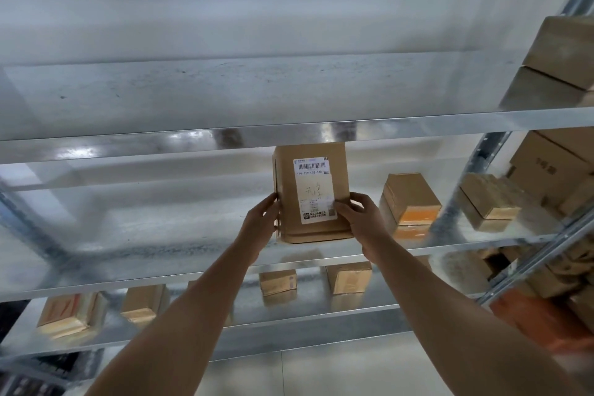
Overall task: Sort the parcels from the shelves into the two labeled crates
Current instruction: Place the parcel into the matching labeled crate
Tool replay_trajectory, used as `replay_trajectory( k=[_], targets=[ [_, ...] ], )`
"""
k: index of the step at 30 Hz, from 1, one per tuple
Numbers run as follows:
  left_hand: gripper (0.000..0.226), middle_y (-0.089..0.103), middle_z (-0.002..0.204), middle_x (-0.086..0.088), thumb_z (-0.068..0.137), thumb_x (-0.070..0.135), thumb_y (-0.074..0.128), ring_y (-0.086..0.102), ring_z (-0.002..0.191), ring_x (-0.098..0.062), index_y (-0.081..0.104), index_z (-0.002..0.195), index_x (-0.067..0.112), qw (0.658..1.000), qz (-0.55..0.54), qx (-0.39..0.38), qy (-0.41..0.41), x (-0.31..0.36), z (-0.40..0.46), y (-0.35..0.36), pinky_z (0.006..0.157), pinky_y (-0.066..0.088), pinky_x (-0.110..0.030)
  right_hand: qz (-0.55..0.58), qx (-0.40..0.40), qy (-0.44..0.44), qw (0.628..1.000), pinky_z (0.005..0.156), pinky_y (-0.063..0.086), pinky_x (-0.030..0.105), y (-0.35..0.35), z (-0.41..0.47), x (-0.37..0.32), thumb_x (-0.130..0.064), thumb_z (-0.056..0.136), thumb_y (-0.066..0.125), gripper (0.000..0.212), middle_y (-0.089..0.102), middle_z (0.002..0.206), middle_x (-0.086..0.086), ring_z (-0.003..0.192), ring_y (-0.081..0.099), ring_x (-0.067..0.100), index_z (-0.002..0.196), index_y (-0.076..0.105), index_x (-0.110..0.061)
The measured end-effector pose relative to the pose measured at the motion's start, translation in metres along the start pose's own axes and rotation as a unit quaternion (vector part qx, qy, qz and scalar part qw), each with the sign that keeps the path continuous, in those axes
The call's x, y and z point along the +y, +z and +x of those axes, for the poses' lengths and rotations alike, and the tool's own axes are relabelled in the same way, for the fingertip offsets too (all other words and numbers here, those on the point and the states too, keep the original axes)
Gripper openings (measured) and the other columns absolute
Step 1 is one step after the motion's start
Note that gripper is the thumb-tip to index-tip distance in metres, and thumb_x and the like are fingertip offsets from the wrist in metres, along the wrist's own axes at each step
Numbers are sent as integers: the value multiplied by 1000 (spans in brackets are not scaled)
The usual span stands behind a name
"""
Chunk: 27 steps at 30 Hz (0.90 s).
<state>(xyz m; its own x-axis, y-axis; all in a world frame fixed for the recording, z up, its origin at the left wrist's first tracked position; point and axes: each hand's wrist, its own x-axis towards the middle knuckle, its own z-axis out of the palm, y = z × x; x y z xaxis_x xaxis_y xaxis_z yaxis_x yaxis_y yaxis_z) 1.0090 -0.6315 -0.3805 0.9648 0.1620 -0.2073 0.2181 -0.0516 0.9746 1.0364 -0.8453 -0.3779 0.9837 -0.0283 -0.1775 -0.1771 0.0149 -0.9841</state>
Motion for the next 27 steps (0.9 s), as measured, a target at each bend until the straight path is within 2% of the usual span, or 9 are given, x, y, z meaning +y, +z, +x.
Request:
replay_trajectory(
  k=[2, 5, 7, 11, 16, 19, 22, 25, 27],
  targets=[
    [35, 68, 125, -2, 106, 33, 45, 64, 116, -24, 56, 139, 25, 999, -13, -30, -1, 4, -6, 3, 100, 52, -39, -10, 6, -7, 1000, 79, 61, 32, 1, 0, 1, -20, 92, 71, 36, 70, 116, 0, 100, 70, 17, 123, 54, -19],
    [43, 64, 127, 4, 106, 25, 45, 64, 103, -7, 42, 149, 28, 999, -2, -45, 12, 7, -11, 5, 86, 53, -23, -18, 7, -9, 1000, 89, 60, 42, 2, -1, 3, -21, 91, 73, 41, 69, 121, 1, 104, 69, 20, 127, 54, -18],
    [48, 63, 130, 2, 106, 23, 46, 62, 97, 0, 38, 153, 26, 999, 4, -43, 9, 6, -11, 5, 80, 51, -19, -20, 7, -7, 1000, 89, 60, 41, 3, -3, 4, -21, 91, 72, 42, 68, 121, 1, 104, 69, 20, 128, 53, -17],
    [49, 62, 134, 0, 105, 24, 47, 62, 95, 1, 38, 154, 25, 999, 4, -47, 5, 4, -12, -1, 79, 50, -17, -20, 15, -6, 1000, 80, 60, 32, 7, -8, 7, -20, 93, 70, 38, 68, 119, 0, 100, 68, 16, 127, 53, -17],
    [46, 63, 128, 3, 105, 24, 47, 62, 91, 3, 41, 151, 27, 999, 14, -49, 12, 6, -18, -11, 70, 53, -15, -14, 23, -4, 1000, 90, 59, 41, 17, -14, 12, -16, 92, 71, 35, 68, 123, 7, 104, 69, 23, 122, 54, -20],
    [46, 63, 129, 3, 105, 26, 47, 61, 91, 2, 42, 151, 28, 998, 29, -56, 5, 4, -21, -22, 67, 53, -13, -12, 23, -8, 1000, 85, 60, 34, 26, -22, 13, -15, 94, 69, 44, 68, 123, 6, 105, 69, 22, 134, 51, -22],
    [46, 63, 134, 2, 105, 28, 48, 63, 96, -1, 43, 150, 30, 998, 36, -59, 3, -2, -20, -34, 74, 52, -17, -31, 17, -4, 999, 80, 60, 26, 38, -32, 16, -14, 97, 64, 47, 69, 121, 2, 102, 70, 17, 142, 52, -22],
    [46, 66, 130, 3, 103, 34, 51, 65, 107, -10, 46, 149, 33, 997, 43, -68, -13, -12, -20, -46, 96, 54, -36, -61, 34, -1, 998, 74, 57, 19, 50, -40, 20, -14, 98, 60, 39, 70, 116, -3, 96, 69, 10, 136, 58, -23],
    [46, 68, 128, 1, 103, 37, 49, 65, 111, -16, 46, 149, 33, 996, 48, -74, -24, -19, -24, -51, 104, 50, -44, -71, 47, 1, 996, 70, 55, 16, 58, -47, 21, -15, 98, 59, 35, 69, 110, -7, 92, 67, 5, 131, 58, -27]
  ],
)
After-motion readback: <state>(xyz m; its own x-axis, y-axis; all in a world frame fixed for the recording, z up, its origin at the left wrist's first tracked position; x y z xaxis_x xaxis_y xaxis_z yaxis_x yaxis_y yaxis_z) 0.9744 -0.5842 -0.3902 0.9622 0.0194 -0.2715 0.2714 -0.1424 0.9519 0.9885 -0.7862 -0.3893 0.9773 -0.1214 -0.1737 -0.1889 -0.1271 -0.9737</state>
